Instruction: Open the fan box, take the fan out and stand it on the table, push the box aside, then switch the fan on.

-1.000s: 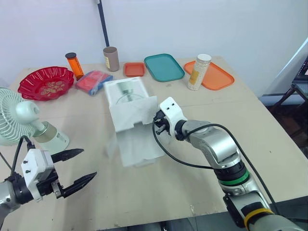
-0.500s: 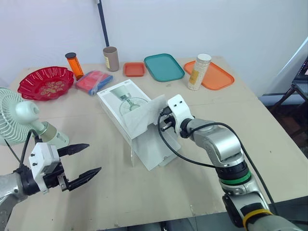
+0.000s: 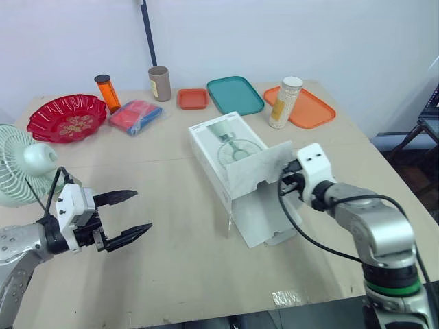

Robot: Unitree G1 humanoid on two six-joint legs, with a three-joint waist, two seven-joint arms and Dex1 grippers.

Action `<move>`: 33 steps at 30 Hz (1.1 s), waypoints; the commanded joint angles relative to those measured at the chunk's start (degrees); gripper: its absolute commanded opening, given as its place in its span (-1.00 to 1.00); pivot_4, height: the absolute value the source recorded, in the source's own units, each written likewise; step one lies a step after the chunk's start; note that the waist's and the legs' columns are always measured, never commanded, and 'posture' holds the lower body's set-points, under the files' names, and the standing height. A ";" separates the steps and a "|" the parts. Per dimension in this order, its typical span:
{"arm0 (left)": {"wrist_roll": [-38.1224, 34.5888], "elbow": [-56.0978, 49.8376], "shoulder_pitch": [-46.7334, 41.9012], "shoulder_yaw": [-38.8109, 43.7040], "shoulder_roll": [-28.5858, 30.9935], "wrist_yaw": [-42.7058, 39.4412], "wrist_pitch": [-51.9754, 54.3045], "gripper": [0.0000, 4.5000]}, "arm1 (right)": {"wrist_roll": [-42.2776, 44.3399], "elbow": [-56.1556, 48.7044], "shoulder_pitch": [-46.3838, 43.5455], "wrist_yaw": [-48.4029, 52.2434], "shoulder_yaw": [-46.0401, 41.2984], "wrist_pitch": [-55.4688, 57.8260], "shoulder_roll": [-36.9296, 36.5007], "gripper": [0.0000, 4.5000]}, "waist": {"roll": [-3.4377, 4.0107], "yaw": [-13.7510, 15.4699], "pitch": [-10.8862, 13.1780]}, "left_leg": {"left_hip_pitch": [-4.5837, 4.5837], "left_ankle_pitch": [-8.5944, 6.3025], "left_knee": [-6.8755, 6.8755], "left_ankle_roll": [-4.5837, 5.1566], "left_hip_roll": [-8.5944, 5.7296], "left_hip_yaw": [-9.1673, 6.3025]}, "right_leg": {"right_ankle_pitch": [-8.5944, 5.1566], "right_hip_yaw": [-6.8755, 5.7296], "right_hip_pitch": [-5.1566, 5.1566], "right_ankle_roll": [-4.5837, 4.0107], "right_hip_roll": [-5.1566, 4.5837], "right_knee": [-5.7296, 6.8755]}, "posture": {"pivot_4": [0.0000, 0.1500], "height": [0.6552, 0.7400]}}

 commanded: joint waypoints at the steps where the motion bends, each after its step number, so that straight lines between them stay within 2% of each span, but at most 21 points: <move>1: -0.92 0.30 -4.01 -3.35 0.16 -0.86 0.50 1.00 | 1.01 -1.73 4.93 3.96 -7.94 -3.64 -5.82 -0.97 | 0.01 0.09 0.00 | 0.00 0.00 0.00 0.00 0.00 -0.02 | 0.00 -0.01 0.00 0.00 0.01 0.00 | 1.00 1.00; 13: -0.57 1.51 -5.55 -6.65 -0.81 -1.53 -0.45 1.00 | 3.08 4.79 10.86 7.16 -20.56 -3.99 -10.46 -0.97 | 0.01 0.15 0.00 | 0.03 -0.03 0.04 0.05 0.03 0.08 | 0.01 0.15 0.04 0.02 0.08 0.00 | 1.00 1.00; 19: 0.14 2.37 -6.24 -8.16 -1.38 -2.34 -1.57 1.00 | 2.73 13.85 11.60 5.95 -27.35 -5.02 -10.83 -0.97 | 0.01 0.17 -0.01 | 0.05 -0.03 0.04 0.06 0.03 0.11 | 0.01 0.20 0.05 0.03 0.10 0.01 | 1.00 1.00; 27: 0.44 3.03 -6.88 -8.73 -1.72 -2.85 -2.15 1.00 | 1.99 20.19 13.66 6.21 -29.36 -8.82 -12.70 -0.97 | 0.06 0.17 -0.04 | 0.10 -0.03 0.05 0.07 0.03 0.16 | 0.01 0.27 0.08 0.04 0.12 0.01 | 1.00 1.00; 33: 0.60 3.05 -7.43 -9.23 -1.92 -2.95 -2.09 1.00 | 0.13 25.52 14.85 9.72 -25.73 -15.85 -16.33 -0.97 | 0.11 0.17 -0.06 | 0.13 -0.04 0.04 0.09 0.03 0.17 | 0.01 0.30 0.12 0.05 0.15 0.01 | 1.00 1.00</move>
